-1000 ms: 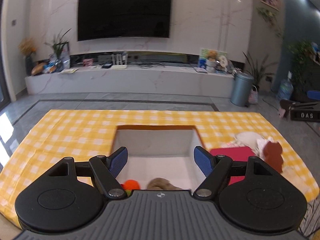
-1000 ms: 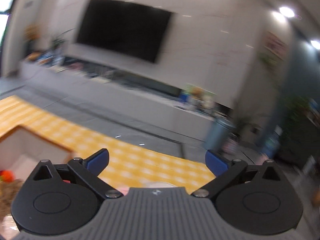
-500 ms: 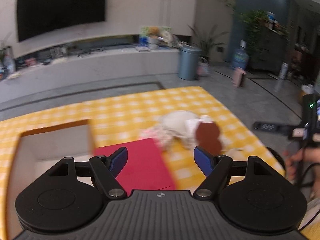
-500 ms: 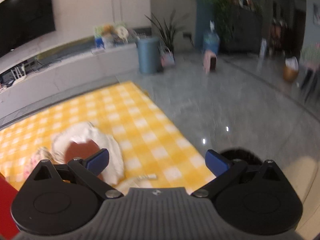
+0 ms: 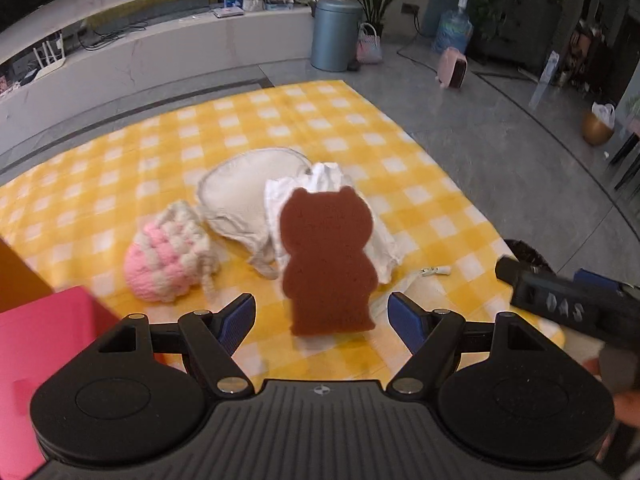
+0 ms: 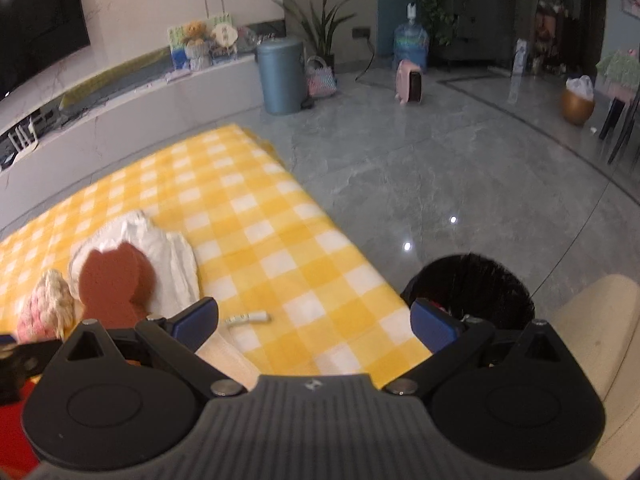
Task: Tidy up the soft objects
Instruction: 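Move the left tool to the brown sponge bear while the right tool moves to the mesh bag, then grasp the brown sponge bear with the left tool and lift it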
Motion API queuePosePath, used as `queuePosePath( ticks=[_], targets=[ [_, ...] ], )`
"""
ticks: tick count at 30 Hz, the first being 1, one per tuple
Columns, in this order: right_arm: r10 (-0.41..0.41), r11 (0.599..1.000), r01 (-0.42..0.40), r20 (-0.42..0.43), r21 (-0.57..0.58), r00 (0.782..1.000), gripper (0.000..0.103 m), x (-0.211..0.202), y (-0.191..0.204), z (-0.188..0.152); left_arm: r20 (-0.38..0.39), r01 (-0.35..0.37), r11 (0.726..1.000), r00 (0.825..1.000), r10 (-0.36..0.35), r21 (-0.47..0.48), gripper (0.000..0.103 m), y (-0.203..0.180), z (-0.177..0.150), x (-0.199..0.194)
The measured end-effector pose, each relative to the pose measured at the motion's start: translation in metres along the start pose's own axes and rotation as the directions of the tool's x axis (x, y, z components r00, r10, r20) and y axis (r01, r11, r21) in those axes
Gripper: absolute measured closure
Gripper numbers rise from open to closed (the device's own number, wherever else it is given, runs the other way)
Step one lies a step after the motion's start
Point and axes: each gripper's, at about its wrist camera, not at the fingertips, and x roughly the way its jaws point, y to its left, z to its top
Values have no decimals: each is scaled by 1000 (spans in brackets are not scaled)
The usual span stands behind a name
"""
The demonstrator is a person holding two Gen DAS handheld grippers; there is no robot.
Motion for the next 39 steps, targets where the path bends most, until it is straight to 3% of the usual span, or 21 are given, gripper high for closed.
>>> queuePosePath(
  ticks=[5,10,19,26,30,32,39],
  targets=[
    [-44,993,43,-8,-109,999,3,-1,7,-8,5,-57,997,998,57,53,14,-19,1,30],
    [26,996,-27,-12,-84,1000,3,-2,4,-10,22,-133,986,991,131,104,14,-30,1,58],
    [54,975,-84,-150,-206,987,3,19,23,-25,63,-223,967,974,217,122,8,-38,1,80],
    [65,934,-143,-238,-327,969,3,32,45,-39,-35,-169,986,985,169,-7,8,-18,1,96],
    [50,920,-150,-269,-363,962,3,40,52,-43,-50,-117,991,992,114,-59,12,-7,0,95],
    [28,917,-134,-273,-377,962,3,42,53,-44,-44,-100,994,994,98,-50,17,-5,-1,90],
    [22,907,-129,-263,-401,965,3,43,54,-44,27,-66,994,997,68,-89,17,10,-13,54]
  ],
)
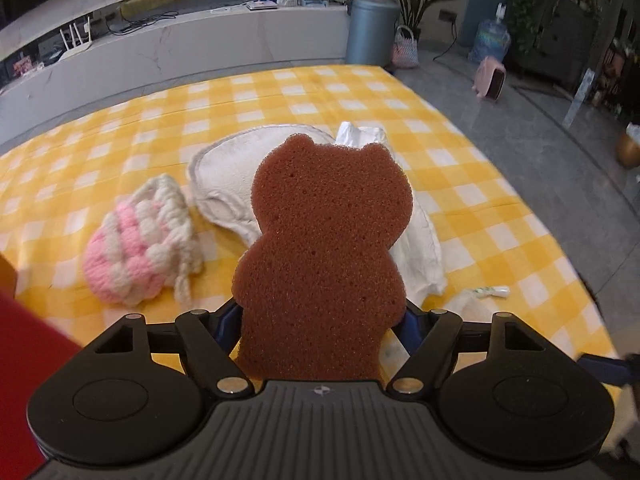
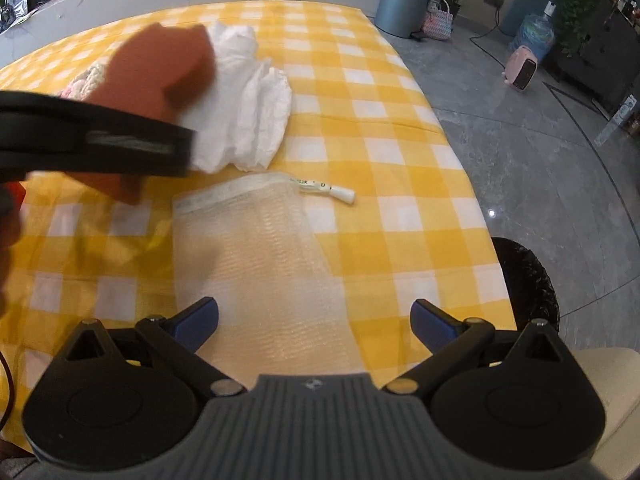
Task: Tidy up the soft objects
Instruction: 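Grasp the brown sponge bear with the left tool and lift it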
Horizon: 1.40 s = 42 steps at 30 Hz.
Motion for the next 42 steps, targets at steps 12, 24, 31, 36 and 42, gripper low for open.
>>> queuePosePath(
  ticks=[12,24,31,36,42],
  targets=[
    [-2,999,1,-13,-43,1000,3,2,9,2,-96,-15,986,995,32,168,17,5,-29,-31],
    [11,999,-12,-17,-46,1000,3,4,9,3,-89,-14,958,995,42,286,18,5,-59,-33],
    [-8,1000,9,12,-16,1000,3,-3,2,1,-1,83,968,996,-86,236,18,10,-46,-89],
    [4,999,-4,4,-42,1000,3,-2,8,1,144,119,973,978,-149,200,18,15,-16,-143],
    [23,999,-23,5,-44,1000,3,-2,9,1,158,119,977,976,-147,177,18,14,-4,-151]
  ],
)
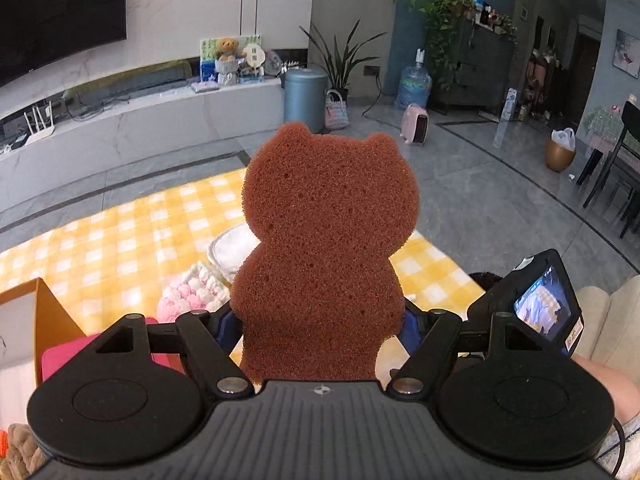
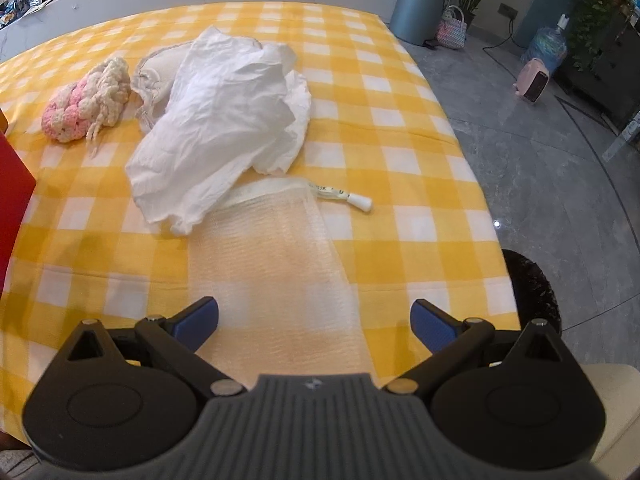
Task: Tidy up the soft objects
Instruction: 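Grasp the white mesh bag with the right tool and lift it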
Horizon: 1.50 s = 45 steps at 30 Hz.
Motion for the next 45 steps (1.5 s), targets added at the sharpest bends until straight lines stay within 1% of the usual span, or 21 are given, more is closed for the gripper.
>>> queuePosePath(
  ticks=[3,7,12,14,16,18,20,23,25,26,27,28,30,31,32,33,36,38,40,42,45],
  targets=[
    [9,1000,-9,-6,-1,1000,3,3,0,1,-58,-5,1000,998,5,8,18,-3,-10,15],
    [17,1000,-17,-9,-18,1000,3,5,3,1,-121,-4,999,993,10,48,18,-13,-25,33],
    [44,997,-44,-4,-67,999,3,5,11,4,-194,-20,998,980,32,67,18,-17,-34,53],
    [80,994,-80,7,-77,997,3,4,12,3,-206,-21,996,978,38,84,18,-17,-32,53],
    [97,992,-95,20,-83,995,3,2,13,3,-209,-26,996,977,45,90,18,-14,-33,48],
    [77,990,-76,0,-115,997,3,6,18,3,-218,-24,996,975,44,89,18,-9,-29,47],
    [83,988,-83,-4,-127,997,2,8,21,6,-242,-14,995,970,37,94,18,-5,-25,48],
    [131,989,-132,-27,-62,991,3,13,10,8,-268,-7,996,963,30,87,18,2,-23,46],
    [155,987,-156,-19,-46,988,3,14,6,6,-275,-10,997,961,31,78,18,6,-22,45],
    [160,985,-161,-9,-59,987,7,13,7,5,-272,-15,997,962,34,72,18,7,-22,43],
    [170,983,-169,2,-72,986,17,10,8,4,-268,-20,998,963,38,67,18,8,-22,42],
    [171,982,-169,18,-81,985,23,7,10,4,-264,-24,998,964,39,62,18,9,-22,41],
    [162,984,-159,33,-77,986,51,3,12,5,-264,-23,998,964,35,50,18,10,-24,41],
    [162,984,-160,33,-73,986,57,2,13,7,-267,-18,999,963,29,46,18,9,-24,40],
    [161,984,-158,36,-79,986,77,0,14,8,-268,-13,999,963,24,42,18,9,-24,40],
    [154,985,-150,39,-86,987,93,0,15,9,-269,-11,999,963,20,38,18,8,-24,40],
    [149,986,-146,42,-82,988,101,-1,14,10,-269,-9,999,963,20,41,18,5,-22,41],
    [161,986,-157,63,-62,985,101,-7,9,7,-270,-16,999,962,27,44,18,3,-20,42],
    [171,985,-167,104,-45,980,101,-16,4,5,-276,-28,998,960,43,58,18,0,-18,43],
    [173,985,-171,148,-27,974,101,-29,0,4,-265,-30,997,963,48,69,18,-3,-16,42],
    [152,987,-158,207,10,966,101,-44,-4,5,-243,-29,998,969,42,55,18,-6,-14,43]
  ],
)
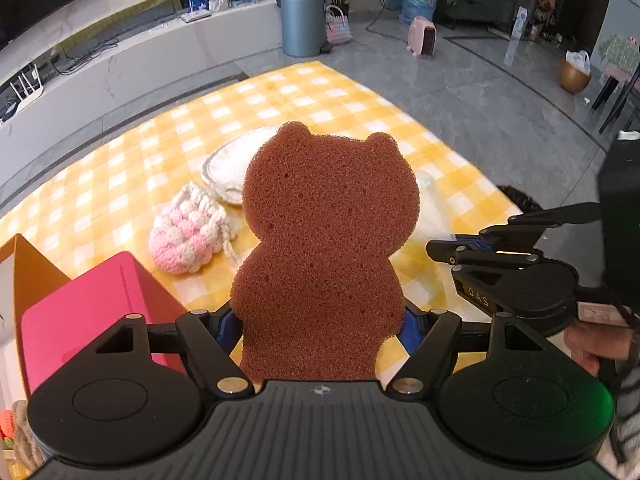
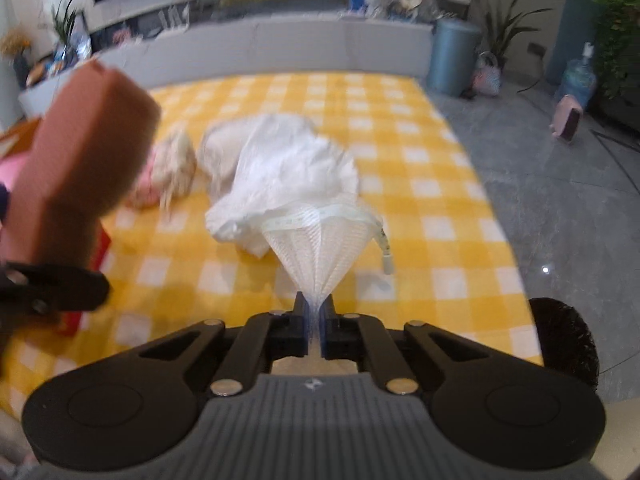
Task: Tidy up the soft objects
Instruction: 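Grasp the white mesh bag with the right tool and lift it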
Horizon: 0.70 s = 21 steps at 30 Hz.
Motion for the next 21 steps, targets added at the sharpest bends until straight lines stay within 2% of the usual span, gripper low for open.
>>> queuePosePath(
  ticks=[11,16,21],
  targets=[
    [11,993,-28,147,114,989,100,-34,-13,2,29,14,1000,999,-14,17,18,-14,11,-9],
    [61,993,-79,195,82,979,100,-49,-6,4,58,0,1000,998,0,1,18,-11,13,-21],
    [112,989,-134,267,64,957,99,-67,1,9,105,-7,1000,994,10,-27,18,-3,17,-42]
  ],
)
